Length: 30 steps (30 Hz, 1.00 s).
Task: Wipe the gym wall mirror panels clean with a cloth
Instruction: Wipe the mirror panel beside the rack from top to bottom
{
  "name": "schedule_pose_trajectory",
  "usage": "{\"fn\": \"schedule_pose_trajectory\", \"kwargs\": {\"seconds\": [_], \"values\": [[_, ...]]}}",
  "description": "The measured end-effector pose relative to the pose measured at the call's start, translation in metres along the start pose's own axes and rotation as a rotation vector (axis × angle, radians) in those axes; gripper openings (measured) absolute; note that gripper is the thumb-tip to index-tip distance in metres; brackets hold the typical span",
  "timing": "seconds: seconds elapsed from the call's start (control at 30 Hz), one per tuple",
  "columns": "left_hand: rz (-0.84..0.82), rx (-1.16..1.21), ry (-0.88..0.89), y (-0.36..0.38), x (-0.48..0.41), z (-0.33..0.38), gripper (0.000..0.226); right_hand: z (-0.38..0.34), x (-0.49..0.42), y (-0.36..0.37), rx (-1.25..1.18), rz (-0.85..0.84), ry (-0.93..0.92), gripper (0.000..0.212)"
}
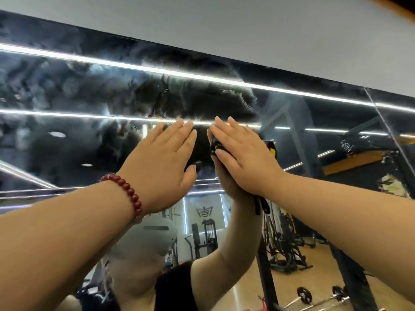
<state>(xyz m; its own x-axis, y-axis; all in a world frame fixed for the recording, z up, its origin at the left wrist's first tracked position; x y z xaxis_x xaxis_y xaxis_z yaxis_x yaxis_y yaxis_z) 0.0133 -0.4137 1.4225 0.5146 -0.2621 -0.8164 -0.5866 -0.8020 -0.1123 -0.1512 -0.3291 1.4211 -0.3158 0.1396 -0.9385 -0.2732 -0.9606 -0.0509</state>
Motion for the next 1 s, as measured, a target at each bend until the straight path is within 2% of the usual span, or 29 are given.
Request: {"fn": "schedule_pose_trajectory", "kwargs": {"seconds": [0.03,0.13,0.17,0.23,0.3,0.33,0.37,0.43,0.53,0.6,0.63,0.67,0.77,0.8,0.83,0.93,1.0], "values": [[0.016,-0.006,-0.028,0.002,0.000,0.003,0.089,-0.006,0.005,0.002,0.005,-0.018,-0.055,0.062],[0.048,-0.011,-0.072,0.004,0.000,0.006,0.081,-0.003,0.025,0.002,0.056,-0.113,-0.369,0.056],[0.054,-0.009,-0.082,0.005,0.002,0.008,0.078,0.007,0.026,0.000,0.053,-0.127,-0.389,0.056],[0.054,0.001,-0.106,0.008,0.008,0.012,0.074,0.029,0.011,-0.005,0.035,-0.076,-0.219,0.057],[0.061,0.012,-0.122,0.009,0.014,0.018,0.069,0.048,-0.015,-0.008,0.031,0.001,0.085,0.055],[0.080,0.021,-0.134,0.008,0.015,0.020,0.067,0.047,-0.023,-0.007,0.037,0.026,0.178,0.054],[0.097,0.030,-0.144,0.006,0.016,0.021,0.065,0.041,-0.026,-0.006,0.051,0.045,0.193,0.054],[0.115,0.037,-0.156,0.004,0.016,0.023,0.065,0.016,-0.013,-0.002,0.054,0.049,0.000,0.054],[0.148,0.059,-0.152,0.004,0.018,0.025,0.064,-0.020,0.046,0.006,-0.006,-0.035,-0.514,0.056],[0.158,0.078,-0.171,0.004,0.022,0.025,0.063,-0.016,0.061,0.009,-0.002,-0.151,-0.676,0.055],[0.161,0.099,-0.184,0.004,0.022,0.023,0.062,-0.010,0.054,0.008,0.002,-0.151,-0.667,0.054],[0.170,0.129,-0.203,0.004,0.021,0.023,0.061,-0.003,0.040,0.004,-0.003,-0.135,-0.570,0.054],[0.183,0.183,-0.234,0.001,0.021,0.024,0.059,0.018,-0.011,-0.005,0.005,-0.046,-0.084,0.055],[0.174,0.163,-0.225,0.001,0.023,0.025,0.059,0.015,-0.014,-0.005,0.028,-0.029,-0.028,0.056],[0.160,0.128,-0.205,0.002,0.029,0.026,0.060,0.007,-0.008,-0.001,0.032,-0.014,-0.064,0.056],[0.127,0.037,-0.141,0.007,0.050,0.028,0.060,-0.024,0.047,0.010,-0.025,-0.053,-0.483,0.056],[0.118,0.023,-0.121,0.008,0.060,0.030,0.060,-0.030,0.070,0.012,-0.027,-0.115,-0.624,0.056]]}}
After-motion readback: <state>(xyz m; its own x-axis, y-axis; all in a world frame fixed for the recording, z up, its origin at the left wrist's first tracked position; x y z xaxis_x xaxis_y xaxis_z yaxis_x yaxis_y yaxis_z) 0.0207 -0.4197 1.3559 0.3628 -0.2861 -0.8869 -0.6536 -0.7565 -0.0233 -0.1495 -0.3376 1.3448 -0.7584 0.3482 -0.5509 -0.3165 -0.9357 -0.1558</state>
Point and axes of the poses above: each hand's wrist, its own x-axis away from the middle knuckle, its own y-axis out of the palm, z = x × y, the point moved 3 cm from there along -x, towards the middle knuckle, and after that the axes turned 6 degrees about z, right-handed, at the moved point
